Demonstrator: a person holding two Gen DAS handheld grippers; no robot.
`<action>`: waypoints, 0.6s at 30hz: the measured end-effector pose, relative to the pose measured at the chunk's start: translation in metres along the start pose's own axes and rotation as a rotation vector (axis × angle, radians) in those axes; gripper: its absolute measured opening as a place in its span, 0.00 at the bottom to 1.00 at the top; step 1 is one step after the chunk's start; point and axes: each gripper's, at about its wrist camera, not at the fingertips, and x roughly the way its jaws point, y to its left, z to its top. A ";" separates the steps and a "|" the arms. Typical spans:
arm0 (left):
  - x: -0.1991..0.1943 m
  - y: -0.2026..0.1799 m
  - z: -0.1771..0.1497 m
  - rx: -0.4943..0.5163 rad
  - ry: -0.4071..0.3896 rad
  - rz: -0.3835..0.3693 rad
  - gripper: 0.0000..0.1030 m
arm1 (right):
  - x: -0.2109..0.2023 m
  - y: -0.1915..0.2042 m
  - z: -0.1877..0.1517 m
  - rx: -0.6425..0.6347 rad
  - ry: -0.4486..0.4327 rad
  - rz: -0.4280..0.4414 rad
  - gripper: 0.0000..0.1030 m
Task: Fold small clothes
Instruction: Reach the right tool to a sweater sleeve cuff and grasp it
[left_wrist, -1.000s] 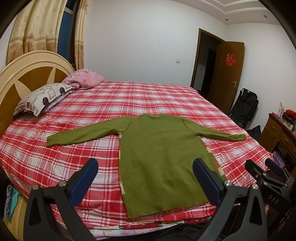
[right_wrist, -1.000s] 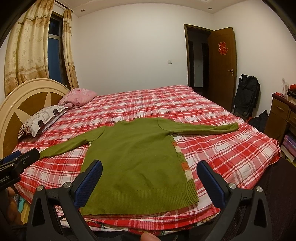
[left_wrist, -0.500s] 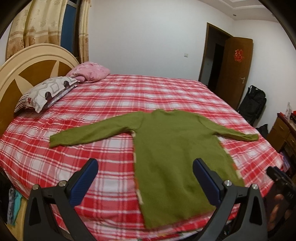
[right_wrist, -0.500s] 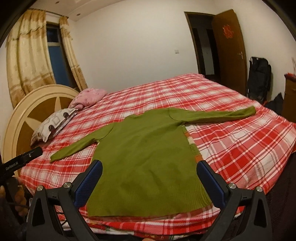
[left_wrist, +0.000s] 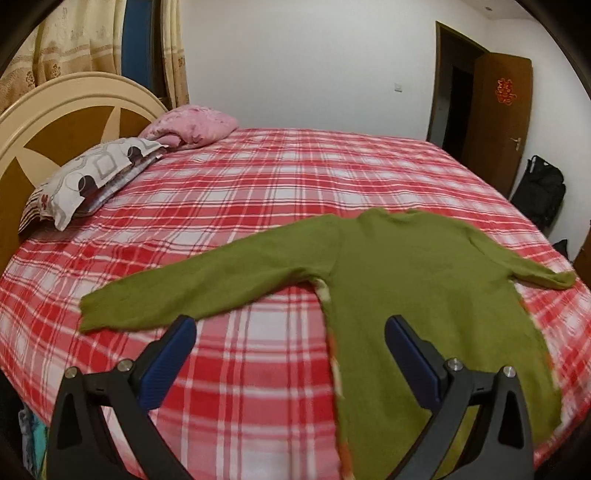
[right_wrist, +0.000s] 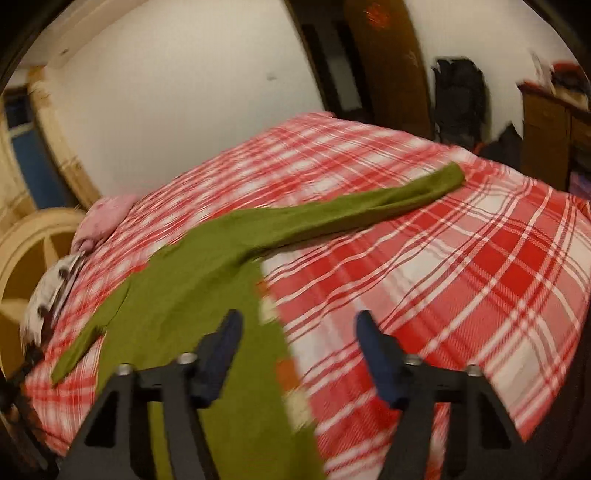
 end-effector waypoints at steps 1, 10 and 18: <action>0.007 0.000 0.002 0.008 -0.005 0.020 1.00 | 0.007 -0.009 0.008 0.021 -0.007 -0.018 0.54; 0.069 0.006 0.006 0.042 -0.046 0.091 1.00 | 0.071 -0.118 0.091 0.316 -0.048 -0.154 0.34; 0.109 0.013 -0.007 0.016 0.021 0.131 1.00 | 0.114 -0.182 0.125 0.441 -0.036 -0.199 0.31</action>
